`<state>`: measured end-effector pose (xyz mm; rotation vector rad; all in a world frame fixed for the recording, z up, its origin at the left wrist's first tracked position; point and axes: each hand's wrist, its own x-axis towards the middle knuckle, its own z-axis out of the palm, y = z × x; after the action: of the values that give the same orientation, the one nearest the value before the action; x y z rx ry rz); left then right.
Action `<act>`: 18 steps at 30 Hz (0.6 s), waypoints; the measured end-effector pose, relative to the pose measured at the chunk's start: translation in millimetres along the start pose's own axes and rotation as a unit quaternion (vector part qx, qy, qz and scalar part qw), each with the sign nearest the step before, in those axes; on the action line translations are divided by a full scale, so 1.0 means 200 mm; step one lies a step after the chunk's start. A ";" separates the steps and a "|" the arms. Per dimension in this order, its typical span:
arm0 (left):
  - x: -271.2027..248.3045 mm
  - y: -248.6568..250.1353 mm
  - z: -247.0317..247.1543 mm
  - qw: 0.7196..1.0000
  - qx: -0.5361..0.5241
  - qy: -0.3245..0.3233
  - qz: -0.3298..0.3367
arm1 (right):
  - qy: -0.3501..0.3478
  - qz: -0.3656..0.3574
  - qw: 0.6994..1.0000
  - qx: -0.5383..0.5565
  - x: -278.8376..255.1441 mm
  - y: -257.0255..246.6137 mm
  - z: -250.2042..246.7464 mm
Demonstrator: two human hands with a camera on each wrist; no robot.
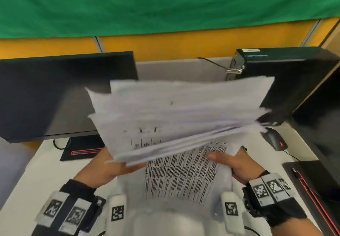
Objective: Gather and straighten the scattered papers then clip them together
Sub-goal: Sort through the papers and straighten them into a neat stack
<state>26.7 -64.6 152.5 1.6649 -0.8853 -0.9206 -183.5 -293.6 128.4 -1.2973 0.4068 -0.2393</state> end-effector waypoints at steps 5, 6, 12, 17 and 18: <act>-0.07 -0.23 0.05 0.994 0.011 0.081 -0.070 | 0.054 -0.009 0.992 -0.118 0.02 0.06 0.05; -0.04 -0.21 0.06 0.994 0.008 0.098 -0.050 | 0.070 -0.033 0.988 -0.132 0.02 0.05 0.07; -0.02 0.00 0.09 0.984 -0.047 0.160 0.067 | 0.123 -0.154 0.975 -0.103 0.03 -0.04 0.02; 0.03 -0.13 0.13 0.983 -0.024 0.150 0.098 | 0.129 -0.064 0.982 -0.123 0.03 0.17 0.02; 0.04 -0.15 0.13 0.983 -0.027 0.149 0.101 | 0.132 -0.052 0.983 -0.118 0.02 0.20 0.03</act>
<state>10.5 -74.8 116.0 1.5811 -0.7990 -0.5352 -178.7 -279.6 89.5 -1.5269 0.6064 -0.4656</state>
